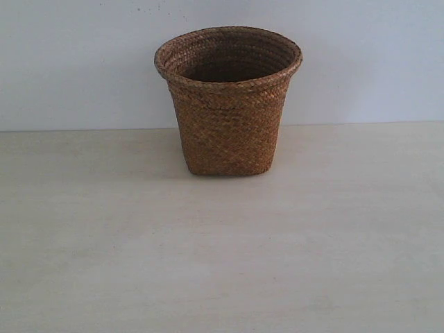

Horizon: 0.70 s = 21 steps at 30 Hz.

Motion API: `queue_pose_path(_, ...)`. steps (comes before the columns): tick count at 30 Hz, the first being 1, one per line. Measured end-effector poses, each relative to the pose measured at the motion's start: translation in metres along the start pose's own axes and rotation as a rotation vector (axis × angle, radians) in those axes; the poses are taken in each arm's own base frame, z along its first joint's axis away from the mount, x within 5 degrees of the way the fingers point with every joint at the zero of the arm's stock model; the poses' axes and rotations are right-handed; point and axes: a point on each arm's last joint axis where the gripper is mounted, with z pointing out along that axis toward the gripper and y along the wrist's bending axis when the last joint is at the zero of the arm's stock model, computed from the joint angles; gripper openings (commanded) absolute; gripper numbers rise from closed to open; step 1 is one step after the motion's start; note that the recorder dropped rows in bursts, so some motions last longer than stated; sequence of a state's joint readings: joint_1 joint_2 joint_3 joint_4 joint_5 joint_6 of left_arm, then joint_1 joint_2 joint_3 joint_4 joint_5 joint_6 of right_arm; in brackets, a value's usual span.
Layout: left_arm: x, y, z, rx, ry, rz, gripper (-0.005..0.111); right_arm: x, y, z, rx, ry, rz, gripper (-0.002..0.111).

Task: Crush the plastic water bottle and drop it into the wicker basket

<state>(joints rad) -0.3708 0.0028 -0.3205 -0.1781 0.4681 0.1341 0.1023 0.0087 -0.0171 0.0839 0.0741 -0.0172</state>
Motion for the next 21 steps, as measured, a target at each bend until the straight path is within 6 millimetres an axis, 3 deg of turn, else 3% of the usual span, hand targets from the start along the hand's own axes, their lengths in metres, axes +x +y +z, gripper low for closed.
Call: queue_pose_path(21, -0.0037, -0.0008, 0.0015, 0.013, -0.074, -0.059, 0.004, 0.0043, -0.0003, 0.0005, 0.001, 0.012, 0.000, 0.000)
